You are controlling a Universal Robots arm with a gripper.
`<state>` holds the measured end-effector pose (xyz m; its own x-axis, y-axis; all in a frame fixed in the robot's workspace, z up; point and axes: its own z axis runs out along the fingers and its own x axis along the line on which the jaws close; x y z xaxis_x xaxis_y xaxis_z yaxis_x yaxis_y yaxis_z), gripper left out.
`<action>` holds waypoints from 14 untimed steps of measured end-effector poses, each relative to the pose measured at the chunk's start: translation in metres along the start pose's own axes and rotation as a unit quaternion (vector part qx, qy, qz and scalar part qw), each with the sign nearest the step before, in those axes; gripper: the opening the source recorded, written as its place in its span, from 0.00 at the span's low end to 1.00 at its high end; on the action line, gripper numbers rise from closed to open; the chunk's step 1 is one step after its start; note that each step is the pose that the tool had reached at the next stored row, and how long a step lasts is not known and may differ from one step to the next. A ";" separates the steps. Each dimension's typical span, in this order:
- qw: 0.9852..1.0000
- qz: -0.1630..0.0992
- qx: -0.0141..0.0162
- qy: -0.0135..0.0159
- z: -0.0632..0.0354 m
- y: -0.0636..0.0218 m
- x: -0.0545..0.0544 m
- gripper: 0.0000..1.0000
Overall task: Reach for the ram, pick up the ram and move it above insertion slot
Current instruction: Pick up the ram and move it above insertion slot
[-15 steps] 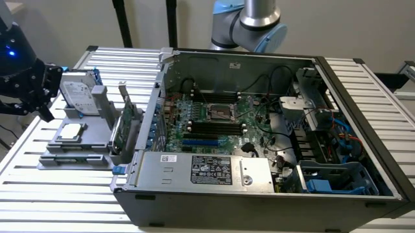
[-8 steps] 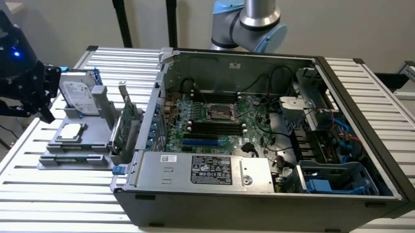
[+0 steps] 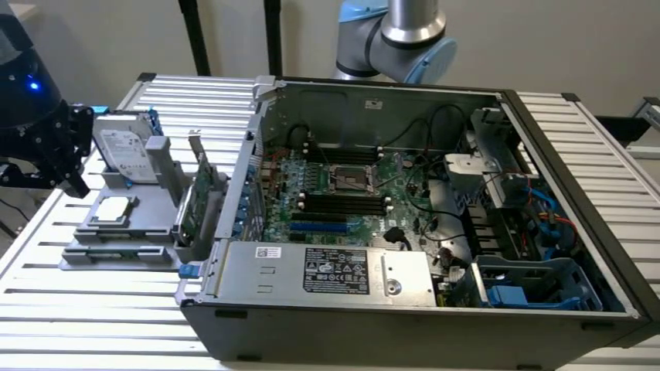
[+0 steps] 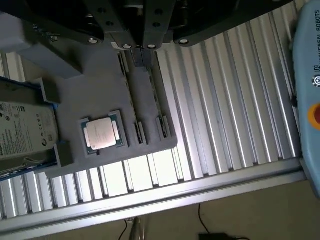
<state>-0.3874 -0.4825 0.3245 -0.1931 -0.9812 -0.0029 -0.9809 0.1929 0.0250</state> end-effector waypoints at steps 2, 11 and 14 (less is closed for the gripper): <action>1.000 -0.018 0.002 0.000 0.0008 0.0000 0.000 0.11; 0.995 -0.100 0.009 0.000 0.0050 -0.0001 0.000 0.11; 0.992 -0.127 0.009 0.000 0.0067 -0.0001 0.000 0.11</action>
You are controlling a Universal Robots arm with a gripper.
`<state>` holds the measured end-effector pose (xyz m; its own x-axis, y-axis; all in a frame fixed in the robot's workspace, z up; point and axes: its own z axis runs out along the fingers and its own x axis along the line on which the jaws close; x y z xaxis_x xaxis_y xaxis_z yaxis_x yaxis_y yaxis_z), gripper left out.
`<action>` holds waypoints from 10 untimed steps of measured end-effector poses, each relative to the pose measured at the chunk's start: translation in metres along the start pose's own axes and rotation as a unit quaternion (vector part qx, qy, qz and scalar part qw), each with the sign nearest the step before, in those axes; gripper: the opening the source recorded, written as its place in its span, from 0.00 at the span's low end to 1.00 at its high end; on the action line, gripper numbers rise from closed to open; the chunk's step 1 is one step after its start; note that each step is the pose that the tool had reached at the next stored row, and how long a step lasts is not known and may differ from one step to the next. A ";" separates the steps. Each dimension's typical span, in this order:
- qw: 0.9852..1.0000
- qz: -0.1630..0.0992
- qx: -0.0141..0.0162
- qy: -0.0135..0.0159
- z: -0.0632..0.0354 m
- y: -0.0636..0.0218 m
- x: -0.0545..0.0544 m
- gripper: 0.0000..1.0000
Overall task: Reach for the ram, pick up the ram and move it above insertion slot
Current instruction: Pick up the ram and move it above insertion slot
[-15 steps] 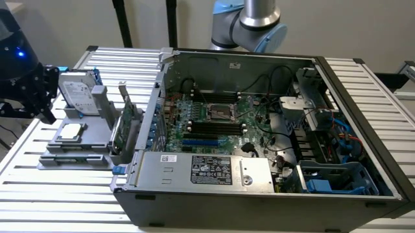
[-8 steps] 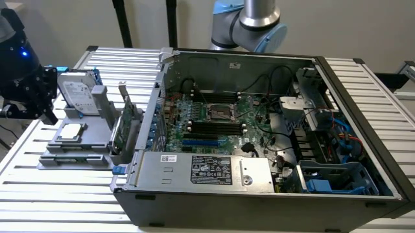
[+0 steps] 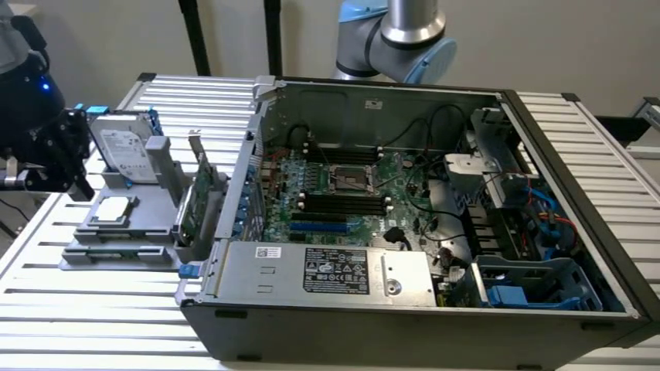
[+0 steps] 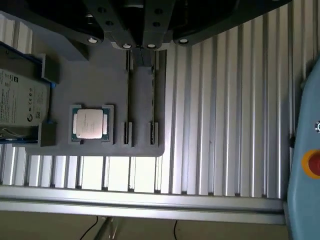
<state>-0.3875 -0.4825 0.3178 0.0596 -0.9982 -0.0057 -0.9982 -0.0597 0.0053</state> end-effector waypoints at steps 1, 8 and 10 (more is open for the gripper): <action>1.000 -0.009 0.000 0.000 0.0004 0.0000 0.000 0.11; 0.999 -0.049 0.000 -0.004 0.0013 0.0000 0.000 0.11; 0.999 -0.050 0.000 -0.004 0.0013 0.0000 0.000 0.12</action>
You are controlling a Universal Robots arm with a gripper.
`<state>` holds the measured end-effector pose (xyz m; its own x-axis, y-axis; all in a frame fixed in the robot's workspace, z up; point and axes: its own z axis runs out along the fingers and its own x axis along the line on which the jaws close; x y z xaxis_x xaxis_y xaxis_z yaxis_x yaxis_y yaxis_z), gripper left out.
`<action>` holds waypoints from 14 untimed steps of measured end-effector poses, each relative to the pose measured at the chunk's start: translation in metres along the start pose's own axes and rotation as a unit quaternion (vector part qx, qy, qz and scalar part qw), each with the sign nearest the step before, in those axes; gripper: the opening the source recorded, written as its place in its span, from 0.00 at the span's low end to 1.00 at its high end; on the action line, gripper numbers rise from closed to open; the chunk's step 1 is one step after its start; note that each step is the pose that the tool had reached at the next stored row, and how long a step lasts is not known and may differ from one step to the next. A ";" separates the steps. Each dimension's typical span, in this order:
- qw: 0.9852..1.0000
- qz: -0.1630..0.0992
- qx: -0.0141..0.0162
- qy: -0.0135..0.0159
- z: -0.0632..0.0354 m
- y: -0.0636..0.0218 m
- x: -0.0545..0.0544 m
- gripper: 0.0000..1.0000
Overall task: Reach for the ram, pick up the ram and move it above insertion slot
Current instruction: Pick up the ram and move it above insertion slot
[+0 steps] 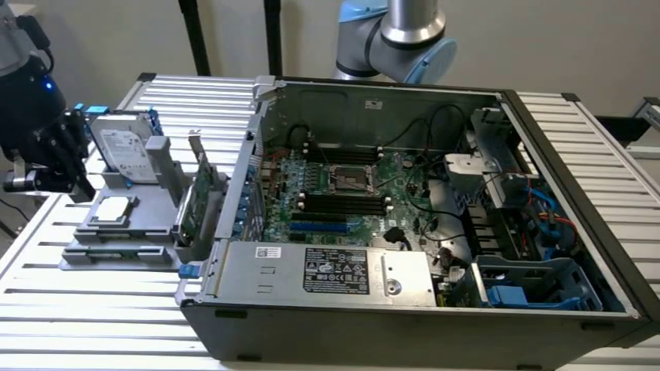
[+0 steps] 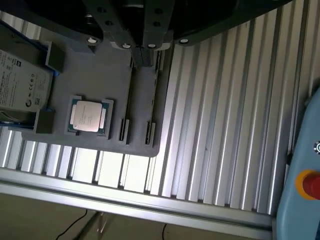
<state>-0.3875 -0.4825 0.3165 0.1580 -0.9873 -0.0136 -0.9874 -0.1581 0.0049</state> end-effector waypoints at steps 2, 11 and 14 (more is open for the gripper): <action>1.000 0.000 0.000 0.000 0.0000 0.0000 0.000 0.24; 1.000 0.019 0.000 0.000 0.0125 -0.0001 0.000 0.36; 1.000 0.023 0.000 0.000 0.0179 0.0000 0.001 0.36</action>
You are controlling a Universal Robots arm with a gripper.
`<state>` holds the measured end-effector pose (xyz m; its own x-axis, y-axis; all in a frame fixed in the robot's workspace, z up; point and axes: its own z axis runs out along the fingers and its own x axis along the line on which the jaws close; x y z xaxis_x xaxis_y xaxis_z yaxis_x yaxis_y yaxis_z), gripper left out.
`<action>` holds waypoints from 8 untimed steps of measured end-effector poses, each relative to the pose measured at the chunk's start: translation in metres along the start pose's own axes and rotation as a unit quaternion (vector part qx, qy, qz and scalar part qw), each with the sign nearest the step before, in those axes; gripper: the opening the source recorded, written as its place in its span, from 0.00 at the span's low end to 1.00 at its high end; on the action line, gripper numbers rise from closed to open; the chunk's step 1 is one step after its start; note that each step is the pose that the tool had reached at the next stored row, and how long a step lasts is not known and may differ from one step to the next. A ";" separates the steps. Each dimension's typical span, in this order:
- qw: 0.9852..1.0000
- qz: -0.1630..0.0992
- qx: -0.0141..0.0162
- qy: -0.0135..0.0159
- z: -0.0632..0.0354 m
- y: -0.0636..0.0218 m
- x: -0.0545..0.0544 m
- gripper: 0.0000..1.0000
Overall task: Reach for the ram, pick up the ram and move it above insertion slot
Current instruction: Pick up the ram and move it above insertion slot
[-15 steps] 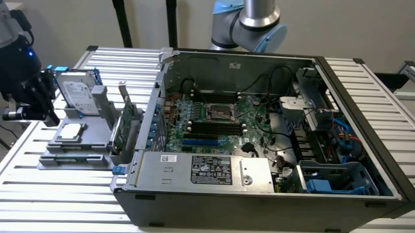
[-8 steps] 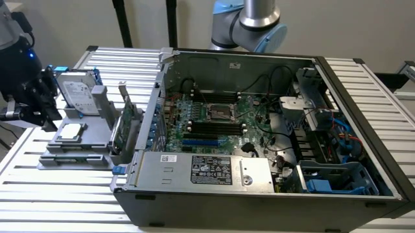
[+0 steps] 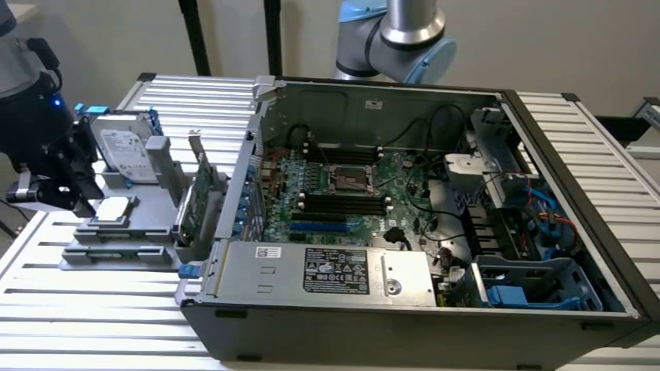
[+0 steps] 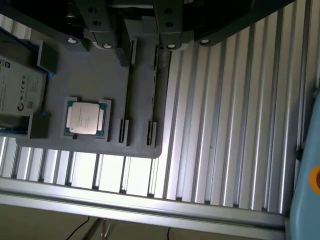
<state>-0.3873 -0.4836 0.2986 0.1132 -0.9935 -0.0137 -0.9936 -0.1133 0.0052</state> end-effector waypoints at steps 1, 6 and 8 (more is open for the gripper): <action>1.000 0.000 0.000 0.000 0.0018 0.0001 0.001 0.36; 1.000 0.002 0.000 0.000 0.0109 0.0003 0.003 0.36; 1.000 0.002 0.000 0.000 0.0145 0.0004 0.004 0.36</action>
<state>-0.3874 -0.4872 0.2840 0.1089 -0.9940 -0.0137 -0.9940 -0.1090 0.0053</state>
